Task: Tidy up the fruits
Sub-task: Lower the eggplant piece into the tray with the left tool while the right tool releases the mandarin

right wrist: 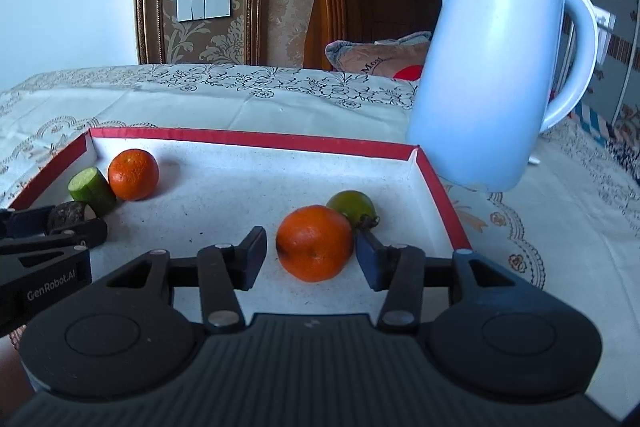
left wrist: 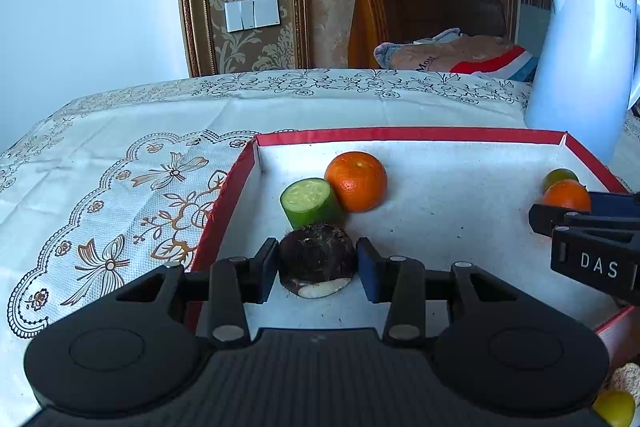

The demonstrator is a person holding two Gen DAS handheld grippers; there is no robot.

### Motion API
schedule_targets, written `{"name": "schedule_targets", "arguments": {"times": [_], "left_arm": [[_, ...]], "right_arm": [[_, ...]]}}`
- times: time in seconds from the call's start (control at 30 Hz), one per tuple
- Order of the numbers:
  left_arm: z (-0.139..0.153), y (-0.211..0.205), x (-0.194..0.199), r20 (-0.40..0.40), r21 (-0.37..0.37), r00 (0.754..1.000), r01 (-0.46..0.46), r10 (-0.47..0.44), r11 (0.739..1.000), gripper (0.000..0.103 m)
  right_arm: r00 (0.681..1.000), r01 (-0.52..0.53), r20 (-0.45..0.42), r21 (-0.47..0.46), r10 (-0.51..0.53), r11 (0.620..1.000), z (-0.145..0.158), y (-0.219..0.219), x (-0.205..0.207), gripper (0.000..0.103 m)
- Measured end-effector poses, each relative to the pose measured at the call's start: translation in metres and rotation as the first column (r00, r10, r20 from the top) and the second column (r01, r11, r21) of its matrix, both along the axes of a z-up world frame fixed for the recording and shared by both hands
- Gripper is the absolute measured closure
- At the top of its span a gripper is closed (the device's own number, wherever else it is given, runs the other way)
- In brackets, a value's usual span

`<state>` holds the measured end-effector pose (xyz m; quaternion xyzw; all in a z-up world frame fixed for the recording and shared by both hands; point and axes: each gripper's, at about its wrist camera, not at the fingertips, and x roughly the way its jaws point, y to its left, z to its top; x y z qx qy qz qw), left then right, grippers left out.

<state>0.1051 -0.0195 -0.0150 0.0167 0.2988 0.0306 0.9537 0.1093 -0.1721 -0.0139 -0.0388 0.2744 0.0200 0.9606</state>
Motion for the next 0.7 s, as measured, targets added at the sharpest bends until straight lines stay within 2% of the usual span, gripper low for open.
{"name": "schedule_targets", "arguments": {"times": [0.13,0.2,0.23,0.33,0.7], "left_arm": [[0.000,0.002,0.000,-0.001,-0.007,1.000,-0.006,0.006,1.000,0.058],[0.000,0.004,-0.001,-0.003,-0.015,1.000,-0.012,0.012,1.000,0.047],[0.000,0.005,-0.001,-0.002,-0.020,1.000,-0.013,0.013,1.000,0.046],[0.000,0.006,-0.004,0.005,-0.020,1.000,-0.014,0.014,1.000,0.046],[0.000,0.008,-0.008,0.005,-0.019,1.000,-0.018,0.018,1.000,0.045]], "right_arm": [[1.000,-0.002,0.022,-0.025,0.002,1.000,0.001,0.003,-0.003,0.048],[1.000,-0.004,0.019,-0.023,0.005,1.000,0.001,0.003,-0.004,0.047],[1.000,-0.005,0.016,-0.020,0.005,1.000,0.002,0.003,-0.004,0.042],[1.000,0.006,0.027,-0.005,-0.006,1.000,0.003,0.000,-0.007,0.031],[0.999,0.009,0.040,-0.004,-0.009,1.000,0.003,-0.002,-0.018,0.026]]}}
